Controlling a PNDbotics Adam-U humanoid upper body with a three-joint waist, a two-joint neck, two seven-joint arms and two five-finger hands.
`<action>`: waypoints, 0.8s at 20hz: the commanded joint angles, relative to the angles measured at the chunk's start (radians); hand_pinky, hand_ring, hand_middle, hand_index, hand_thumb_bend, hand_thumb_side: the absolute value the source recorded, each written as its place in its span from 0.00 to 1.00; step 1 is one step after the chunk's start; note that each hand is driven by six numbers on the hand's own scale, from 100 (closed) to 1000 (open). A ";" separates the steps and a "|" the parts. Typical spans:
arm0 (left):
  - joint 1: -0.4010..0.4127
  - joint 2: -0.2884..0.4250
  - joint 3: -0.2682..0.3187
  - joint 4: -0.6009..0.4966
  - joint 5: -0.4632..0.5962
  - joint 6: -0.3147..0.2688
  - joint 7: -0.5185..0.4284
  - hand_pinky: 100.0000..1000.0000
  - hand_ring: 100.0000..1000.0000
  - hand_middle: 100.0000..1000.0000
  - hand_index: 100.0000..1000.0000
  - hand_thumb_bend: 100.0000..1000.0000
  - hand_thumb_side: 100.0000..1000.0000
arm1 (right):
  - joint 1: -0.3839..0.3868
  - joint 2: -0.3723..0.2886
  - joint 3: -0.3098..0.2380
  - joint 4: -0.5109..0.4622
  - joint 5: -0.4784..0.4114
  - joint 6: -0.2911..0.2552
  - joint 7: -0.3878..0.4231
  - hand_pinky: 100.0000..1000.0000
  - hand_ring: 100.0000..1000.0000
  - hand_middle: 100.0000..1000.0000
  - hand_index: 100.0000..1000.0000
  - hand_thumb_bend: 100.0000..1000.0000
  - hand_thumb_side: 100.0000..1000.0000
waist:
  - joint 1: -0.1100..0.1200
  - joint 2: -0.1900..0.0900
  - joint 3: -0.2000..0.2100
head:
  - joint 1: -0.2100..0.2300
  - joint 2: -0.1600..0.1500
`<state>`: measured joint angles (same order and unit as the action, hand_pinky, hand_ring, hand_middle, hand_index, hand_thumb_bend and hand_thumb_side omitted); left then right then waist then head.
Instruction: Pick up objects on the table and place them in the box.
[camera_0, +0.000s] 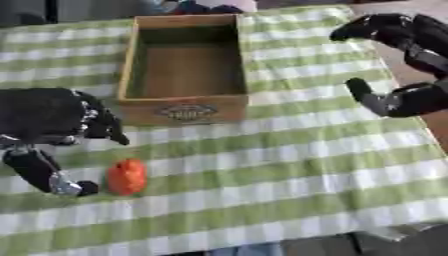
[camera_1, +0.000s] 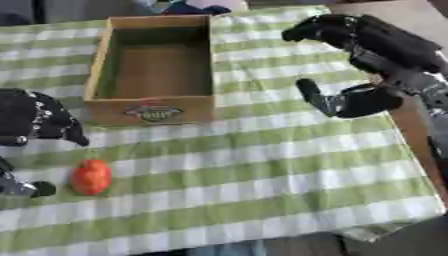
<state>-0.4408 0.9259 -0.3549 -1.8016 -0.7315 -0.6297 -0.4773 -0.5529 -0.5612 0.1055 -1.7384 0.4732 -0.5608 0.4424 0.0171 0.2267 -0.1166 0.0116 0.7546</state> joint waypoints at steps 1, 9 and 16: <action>-0.018 0.011 -0.001 0.007 -0.018 -0.175 -0.167 0.67 0.65 0.66 0.84 0.37 0.61 | -0.013 -0.019 -0.005 -0.007 -0.007 -0.003 0.004 0.77 0.80 0.79 0.96 0.00 0.45 | 0.002 -0.017 -0.001 | -0.003 -0.005; -0.029 -0.016 -0.017 0.042 -0.064 -0.186 -0.158 0.67 0.65 0.66 0.84 0.38 0.64 | -0.013 -0.018 -0.005 -0.007 -0.008 -0.004 0.005 0.77 0.80 0.79 0.96 0.00 0.44 | 0.003 -0.017 -0.004 | -0.005 -0.006; -0.040 -0.047 -0.042 0.079 -0.103 -0.207 -0.161 0.67 0.65 0.66 0.85 0.35 0.65 | -0.013 -0.016 -0.006 -0.007 -0.009 -0.005 0.005 0.77 0.80 0.79 0.96 0.00 0.45 | 0.003 -0.017 -0.006 | -0.008 -0.006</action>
<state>-0.4631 0.8641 -0.4011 -1.7210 -0.8264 -0.6491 -0.4579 -0.5531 -0.5601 0.1055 -1.7384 0.4725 -0.5645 0.4461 0.0197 0.2267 -0.1223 0.0060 0.7546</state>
